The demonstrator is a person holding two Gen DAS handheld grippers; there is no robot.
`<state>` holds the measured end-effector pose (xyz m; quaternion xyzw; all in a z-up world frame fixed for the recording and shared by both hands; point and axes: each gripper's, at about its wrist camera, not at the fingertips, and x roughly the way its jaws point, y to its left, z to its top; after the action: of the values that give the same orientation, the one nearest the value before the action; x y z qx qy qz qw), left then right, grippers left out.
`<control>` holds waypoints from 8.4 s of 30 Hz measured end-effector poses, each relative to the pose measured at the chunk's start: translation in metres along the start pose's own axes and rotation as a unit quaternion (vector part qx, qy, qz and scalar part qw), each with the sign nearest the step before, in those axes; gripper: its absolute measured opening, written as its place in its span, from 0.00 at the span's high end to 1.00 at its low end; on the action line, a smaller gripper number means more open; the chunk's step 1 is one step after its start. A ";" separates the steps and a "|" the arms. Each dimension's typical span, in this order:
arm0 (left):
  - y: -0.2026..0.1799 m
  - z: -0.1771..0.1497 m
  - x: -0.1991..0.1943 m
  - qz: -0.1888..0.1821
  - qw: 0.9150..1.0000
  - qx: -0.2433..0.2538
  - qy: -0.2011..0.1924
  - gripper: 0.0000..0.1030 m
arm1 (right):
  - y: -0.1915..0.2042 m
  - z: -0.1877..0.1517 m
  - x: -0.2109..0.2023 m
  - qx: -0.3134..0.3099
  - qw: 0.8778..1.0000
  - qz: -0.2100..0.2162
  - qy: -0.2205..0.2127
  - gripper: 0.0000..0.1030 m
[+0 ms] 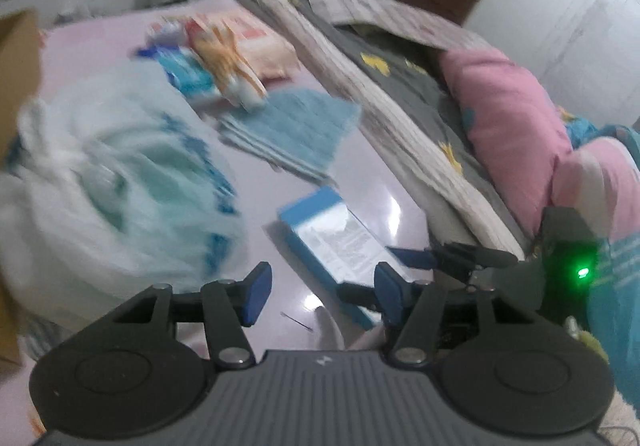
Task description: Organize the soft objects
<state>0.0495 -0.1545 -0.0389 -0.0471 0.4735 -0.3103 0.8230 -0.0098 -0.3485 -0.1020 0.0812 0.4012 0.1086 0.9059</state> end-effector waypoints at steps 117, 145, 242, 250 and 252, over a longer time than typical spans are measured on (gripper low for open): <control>-0.046 0.015 0.067 0.007 0.997 -0.025 0.067 0.29 | -0.018 -0.042 -0.054 0.168 0.969 0.137 -0.118 0.70; 0.195 0.047 -0.214 0.215 0.939 -0.202 -0.176 0.14 | 0.291 0.181 0.084 -0.011 0.930 0.367 0.012 0.80; -0.009 0.051 0.035 0.070 0.997 0.039 -0.020 0.61 | -0.053 0.049 0.034 0.022 0.999 0.032 -0.013 0.75; -0.031 0.031 0.052 0.047 0.997 0.064 0.013 0.60 | -0.049 0.003 -0.004 0.107 0.992 0.063 -0.015 0.75; -0.034 0.027 0.057 0.047 0.996 0.070 0.021 0.60 | -0.052 0.000 -0.011 0.121 0.990 0.066 -0.018 0.75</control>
<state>0.0757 -0.2193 -0.0547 0.0394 0.4699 -0.3041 0.8277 -0.0105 -0.4013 -0.1066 0.2187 0.3890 0.1171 0.8872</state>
